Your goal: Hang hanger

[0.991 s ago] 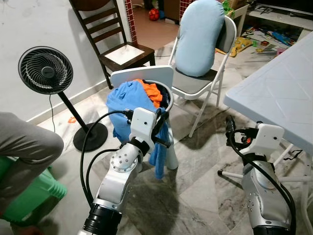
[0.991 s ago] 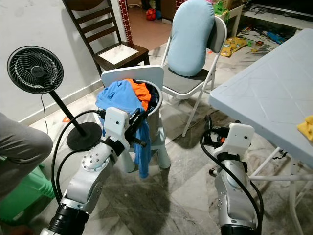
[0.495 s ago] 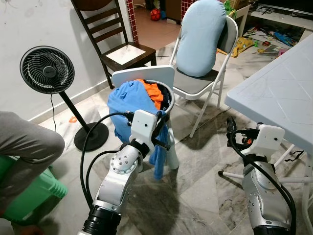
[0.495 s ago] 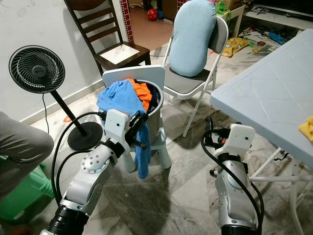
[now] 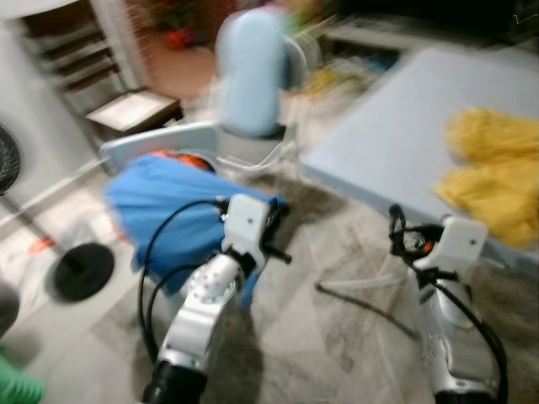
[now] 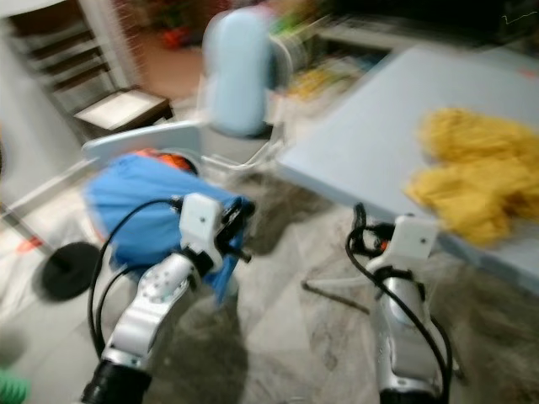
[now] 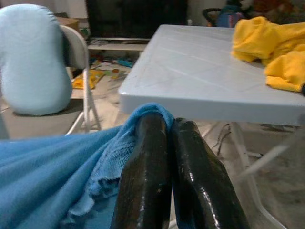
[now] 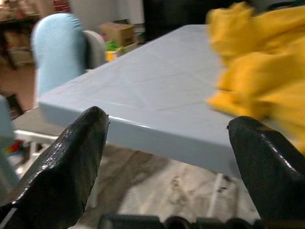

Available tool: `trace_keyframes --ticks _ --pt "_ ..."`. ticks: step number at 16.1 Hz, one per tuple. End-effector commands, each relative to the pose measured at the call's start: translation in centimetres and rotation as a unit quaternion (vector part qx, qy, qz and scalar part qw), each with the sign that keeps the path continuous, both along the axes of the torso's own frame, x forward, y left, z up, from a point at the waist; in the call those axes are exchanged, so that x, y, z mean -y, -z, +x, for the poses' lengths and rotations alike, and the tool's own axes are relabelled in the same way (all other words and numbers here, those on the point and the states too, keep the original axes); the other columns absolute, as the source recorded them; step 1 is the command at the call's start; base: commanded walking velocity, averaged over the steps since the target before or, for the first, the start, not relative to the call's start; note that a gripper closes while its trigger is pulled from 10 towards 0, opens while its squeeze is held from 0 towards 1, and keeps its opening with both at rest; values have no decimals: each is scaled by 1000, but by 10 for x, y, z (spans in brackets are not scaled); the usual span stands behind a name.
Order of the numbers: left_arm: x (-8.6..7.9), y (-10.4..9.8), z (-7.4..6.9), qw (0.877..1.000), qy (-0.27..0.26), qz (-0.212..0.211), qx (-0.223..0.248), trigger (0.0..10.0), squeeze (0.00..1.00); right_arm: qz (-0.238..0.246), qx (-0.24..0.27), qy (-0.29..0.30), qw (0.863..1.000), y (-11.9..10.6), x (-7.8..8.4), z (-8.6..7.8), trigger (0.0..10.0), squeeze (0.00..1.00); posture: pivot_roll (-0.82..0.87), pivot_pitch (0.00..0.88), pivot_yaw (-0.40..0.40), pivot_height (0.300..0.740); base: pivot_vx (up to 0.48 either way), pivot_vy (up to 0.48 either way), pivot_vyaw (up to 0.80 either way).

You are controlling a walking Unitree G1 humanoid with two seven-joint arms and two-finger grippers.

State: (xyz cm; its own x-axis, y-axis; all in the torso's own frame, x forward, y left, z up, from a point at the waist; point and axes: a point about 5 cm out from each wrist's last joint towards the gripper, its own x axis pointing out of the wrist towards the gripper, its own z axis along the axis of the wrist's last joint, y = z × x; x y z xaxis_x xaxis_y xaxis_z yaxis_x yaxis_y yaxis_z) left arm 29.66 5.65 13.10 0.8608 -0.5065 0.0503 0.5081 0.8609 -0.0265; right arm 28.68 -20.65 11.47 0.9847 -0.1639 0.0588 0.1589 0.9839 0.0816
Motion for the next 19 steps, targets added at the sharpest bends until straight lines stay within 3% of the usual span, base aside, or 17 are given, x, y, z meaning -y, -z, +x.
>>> trace_keyframes --ticks 1,9,13,19 --pt "3 -5 0 1000 3 -7 11 10000 0 1 -1 -6 1000 1 -2 0 10000 0 -109 55 89 740 0 0 -800" --pt "12 -4 2 999 3 -44 -10 10000 0 -2 -1 -11 1000 2 0 1 10000 0 -112 12 68 740 0 0 0" --pt "30 -9 5 998 23 -60 -10 10000 0 -7 -7 -15 1000 4 0 1 10000 0 -134 0 62 740 0 0 -800" --pt "20 -3 7 996 5 -79 -31 10000 0 -9 -9 -13 1000 5 2 -1 10000 0 -133 3 50 740 0 0 -743"
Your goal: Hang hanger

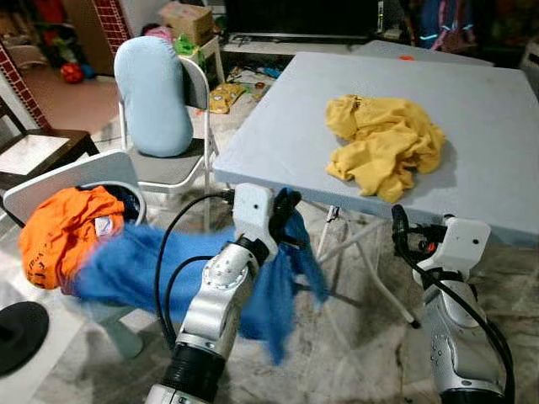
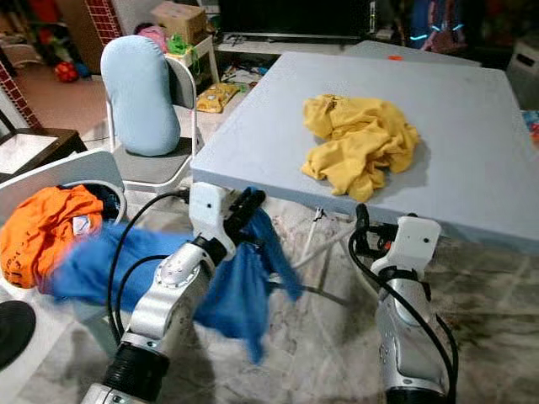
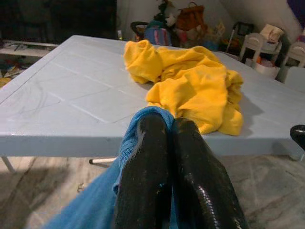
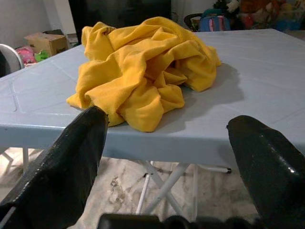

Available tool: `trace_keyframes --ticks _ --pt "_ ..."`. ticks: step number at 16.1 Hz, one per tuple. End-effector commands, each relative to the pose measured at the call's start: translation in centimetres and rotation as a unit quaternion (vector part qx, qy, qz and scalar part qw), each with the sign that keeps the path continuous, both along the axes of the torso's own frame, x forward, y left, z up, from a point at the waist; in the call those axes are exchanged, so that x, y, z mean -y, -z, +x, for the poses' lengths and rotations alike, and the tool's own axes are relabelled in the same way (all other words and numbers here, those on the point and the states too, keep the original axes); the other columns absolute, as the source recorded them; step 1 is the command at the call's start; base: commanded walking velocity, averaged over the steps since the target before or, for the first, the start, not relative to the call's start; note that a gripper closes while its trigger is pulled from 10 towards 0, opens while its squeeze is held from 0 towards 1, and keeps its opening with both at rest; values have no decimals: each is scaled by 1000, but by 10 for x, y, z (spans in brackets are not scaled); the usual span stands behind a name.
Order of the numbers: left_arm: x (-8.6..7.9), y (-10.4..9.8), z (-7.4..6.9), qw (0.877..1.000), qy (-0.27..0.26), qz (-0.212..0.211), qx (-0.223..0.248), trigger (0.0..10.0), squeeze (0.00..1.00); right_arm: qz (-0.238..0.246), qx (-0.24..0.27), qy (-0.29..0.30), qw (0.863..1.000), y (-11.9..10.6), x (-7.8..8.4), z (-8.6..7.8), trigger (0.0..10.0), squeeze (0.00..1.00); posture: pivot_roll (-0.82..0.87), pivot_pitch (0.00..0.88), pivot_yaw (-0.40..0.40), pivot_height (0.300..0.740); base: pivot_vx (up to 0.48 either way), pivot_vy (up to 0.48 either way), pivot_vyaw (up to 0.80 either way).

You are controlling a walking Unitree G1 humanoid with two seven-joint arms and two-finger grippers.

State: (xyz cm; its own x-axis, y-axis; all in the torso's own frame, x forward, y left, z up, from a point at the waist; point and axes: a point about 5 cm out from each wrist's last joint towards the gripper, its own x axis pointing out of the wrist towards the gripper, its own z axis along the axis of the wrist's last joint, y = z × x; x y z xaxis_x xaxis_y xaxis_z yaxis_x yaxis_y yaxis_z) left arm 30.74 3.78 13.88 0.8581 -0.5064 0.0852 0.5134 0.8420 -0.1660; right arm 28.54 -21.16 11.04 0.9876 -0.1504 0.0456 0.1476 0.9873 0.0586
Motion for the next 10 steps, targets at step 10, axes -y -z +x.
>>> trace_keyframes --ticks 10 --pt "3 5 -4 1000 4 -17 -23 10000 0 -9 -4 -11 1000 0 -1 1 10000 0 -137 16 39 740 0 454 0"
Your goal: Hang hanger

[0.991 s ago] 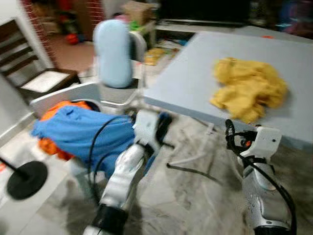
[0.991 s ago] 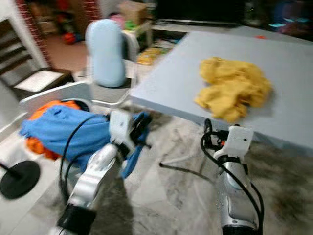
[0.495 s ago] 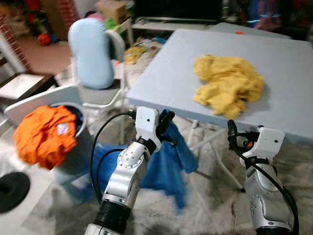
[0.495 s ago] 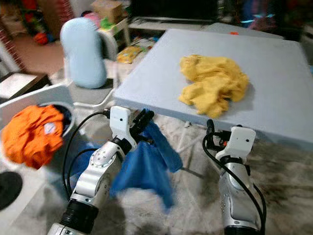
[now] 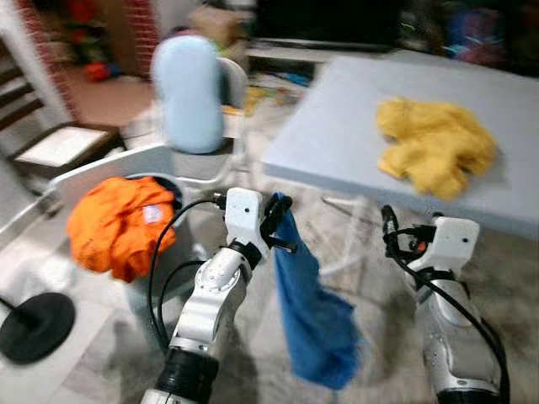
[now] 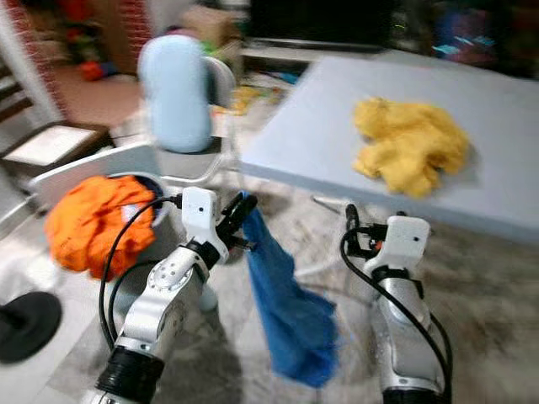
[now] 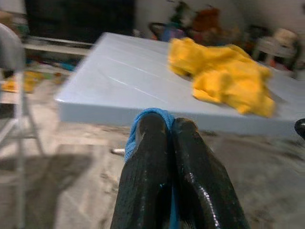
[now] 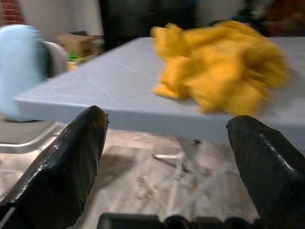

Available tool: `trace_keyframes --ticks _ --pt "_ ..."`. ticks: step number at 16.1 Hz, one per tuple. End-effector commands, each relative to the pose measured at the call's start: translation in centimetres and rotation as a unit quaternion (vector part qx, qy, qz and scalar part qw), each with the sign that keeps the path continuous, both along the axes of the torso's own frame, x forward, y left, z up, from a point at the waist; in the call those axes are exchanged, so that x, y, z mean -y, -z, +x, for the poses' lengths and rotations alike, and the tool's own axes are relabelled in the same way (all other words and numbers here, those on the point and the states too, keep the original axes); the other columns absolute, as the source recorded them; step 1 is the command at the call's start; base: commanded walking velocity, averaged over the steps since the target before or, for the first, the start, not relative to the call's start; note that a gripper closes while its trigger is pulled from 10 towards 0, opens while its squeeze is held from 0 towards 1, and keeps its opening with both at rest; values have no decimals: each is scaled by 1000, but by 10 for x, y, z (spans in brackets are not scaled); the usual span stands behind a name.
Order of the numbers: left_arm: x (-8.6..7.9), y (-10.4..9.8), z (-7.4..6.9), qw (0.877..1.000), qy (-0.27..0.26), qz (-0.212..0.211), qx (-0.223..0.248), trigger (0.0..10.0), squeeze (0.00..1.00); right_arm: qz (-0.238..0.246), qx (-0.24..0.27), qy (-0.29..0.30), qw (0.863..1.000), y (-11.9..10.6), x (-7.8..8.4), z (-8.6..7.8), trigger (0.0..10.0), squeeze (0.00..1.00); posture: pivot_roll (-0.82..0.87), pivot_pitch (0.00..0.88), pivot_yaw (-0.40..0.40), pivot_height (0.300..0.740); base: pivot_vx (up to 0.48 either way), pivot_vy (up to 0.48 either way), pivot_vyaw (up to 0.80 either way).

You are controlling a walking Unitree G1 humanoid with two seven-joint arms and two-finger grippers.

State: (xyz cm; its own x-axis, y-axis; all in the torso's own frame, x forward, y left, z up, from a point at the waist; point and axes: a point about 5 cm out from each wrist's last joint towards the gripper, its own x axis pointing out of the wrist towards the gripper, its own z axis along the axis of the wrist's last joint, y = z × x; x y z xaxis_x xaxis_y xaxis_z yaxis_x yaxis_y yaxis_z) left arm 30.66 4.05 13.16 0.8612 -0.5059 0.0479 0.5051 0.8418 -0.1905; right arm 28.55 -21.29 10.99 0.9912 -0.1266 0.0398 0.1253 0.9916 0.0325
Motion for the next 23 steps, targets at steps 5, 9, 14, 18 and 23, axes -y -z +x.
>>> trace_keyframes --ticks 5,9,14,18,23 --pt "1 1 0 1000 -5 -24 -16 10000 0 0 0 -1 1000 -2 -2 2 10000 0 -139 22 35 740 0 480 0" --pt "-3 -1 1 1000 -12 -21 0 10000 0 0 0 -3 1000 -2 -3 2 10000 0 -138 26 33 740 0 480 0" --pt "-8 -3 4 1000 -20 -23 0 10000 0 -2 -2 -5 1000 -2 -3 2 10000 0 -140 27 29 740 0 0 -129" --pt "-12 -4 7 998 -22 -52 -2 10000 0 -5 -2 -5 1000 -3 -2 2 10000 0 -143 27 29 740 138 159 -800" --pt "-10 -3 6 998 -18 -54 -1 10000 0 -5 -1 -6 1000 -3 -3 3 10000 0 -144 25 30 740 305 371 -800"
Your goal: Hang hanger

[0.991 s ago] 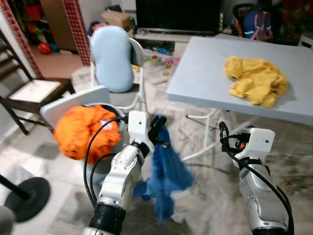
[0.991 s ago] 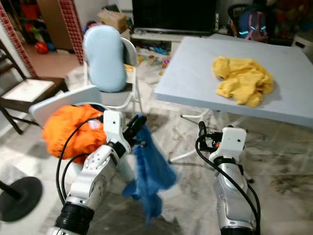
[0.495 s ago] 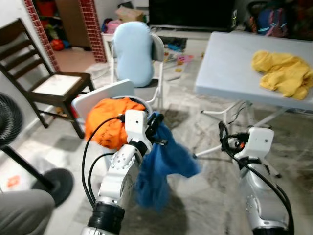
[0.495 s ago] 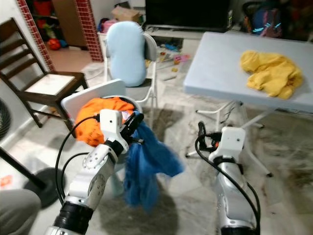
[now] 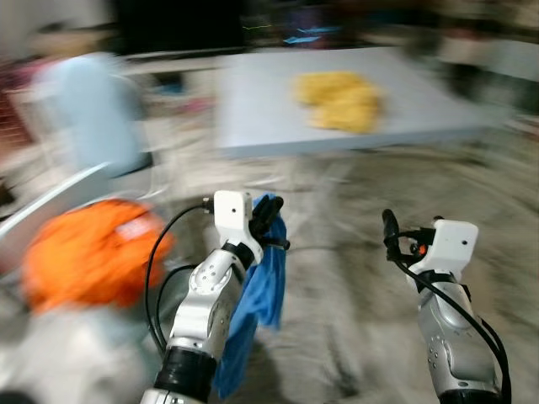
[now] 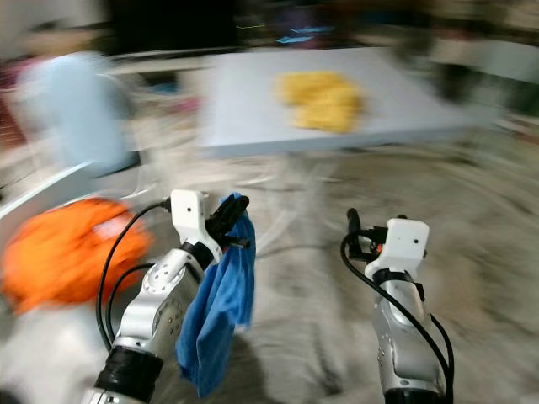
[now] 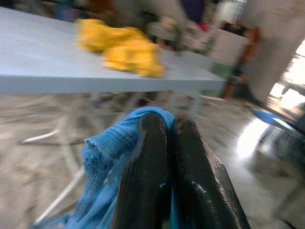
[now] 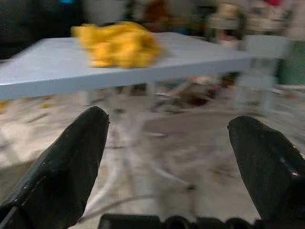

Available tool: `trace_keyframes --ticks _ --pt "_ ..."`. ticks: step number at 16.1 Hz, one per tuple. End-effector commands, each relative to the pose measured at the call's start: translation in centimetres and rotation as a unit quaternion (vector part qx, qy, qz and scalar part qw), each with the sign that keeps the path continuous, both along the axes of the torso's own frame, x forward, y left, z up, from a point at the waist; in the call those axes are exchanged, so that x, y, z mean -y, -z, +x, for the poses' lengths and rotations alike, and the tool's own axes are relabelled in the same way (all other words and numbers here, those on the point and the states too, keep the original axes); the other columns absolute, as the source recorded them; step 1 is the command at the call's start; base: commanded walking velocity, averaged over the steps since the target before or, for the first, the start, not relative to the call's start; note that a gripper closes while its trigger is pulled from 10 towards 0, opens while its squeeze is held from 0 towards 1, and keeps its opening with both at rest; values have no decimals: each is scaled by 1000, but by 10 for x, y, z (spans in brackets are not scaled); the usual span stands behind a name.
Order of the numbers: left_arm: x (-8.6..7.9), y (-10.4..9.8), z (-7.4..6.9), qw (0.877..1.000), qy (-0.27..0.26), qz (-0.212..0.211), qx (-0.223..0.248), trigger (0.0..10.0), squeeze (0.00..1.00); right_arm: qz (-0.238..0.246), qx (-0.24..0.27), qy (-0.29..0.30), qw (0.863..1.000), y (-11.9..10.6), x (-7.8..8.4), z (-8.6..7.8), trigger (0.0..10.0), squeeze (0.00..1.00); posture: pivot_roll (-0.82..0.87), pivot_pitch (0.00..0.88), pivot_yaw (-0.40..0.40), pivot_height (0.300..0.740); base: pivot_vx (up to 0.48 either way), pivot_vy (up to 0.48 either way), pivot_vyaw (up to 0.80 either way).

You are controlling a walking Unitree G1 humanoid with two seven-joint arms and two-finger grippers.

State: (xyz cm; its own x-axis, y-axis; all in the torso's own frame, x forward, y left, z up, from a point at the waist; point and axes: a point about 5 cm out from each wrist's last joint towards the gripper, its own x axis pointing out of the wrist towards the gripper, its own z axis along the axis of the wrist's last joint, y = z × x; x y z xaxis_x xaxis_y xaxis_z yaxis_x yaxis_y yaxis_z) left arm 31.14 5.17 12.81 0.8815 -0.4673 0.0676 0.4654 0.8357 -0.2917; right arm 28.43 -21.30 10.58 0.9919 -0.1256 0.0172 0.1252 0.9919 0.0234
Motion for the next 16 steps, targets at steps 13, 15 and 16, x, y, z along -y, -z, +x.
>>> trace_keyframes --ticks 13,15,16 --pt "3 0 2 1000 5 7 4 10000 0 5 11 -12 1000 -7 -6 6 10000 0 -145 21 29 740 308 369 -406" --pt "6 2 -1 1000 14 10 2 10000 0 5 11 -13 1000 -7 -7 6 10000 0 -144 24 28 740 349 324 -800" --pt "7 3 -2 1000 18 12 1 10000 0 6 11 -13 1000 -7 -7 6 10000 0 -144 24 28 740 364 304 -800"
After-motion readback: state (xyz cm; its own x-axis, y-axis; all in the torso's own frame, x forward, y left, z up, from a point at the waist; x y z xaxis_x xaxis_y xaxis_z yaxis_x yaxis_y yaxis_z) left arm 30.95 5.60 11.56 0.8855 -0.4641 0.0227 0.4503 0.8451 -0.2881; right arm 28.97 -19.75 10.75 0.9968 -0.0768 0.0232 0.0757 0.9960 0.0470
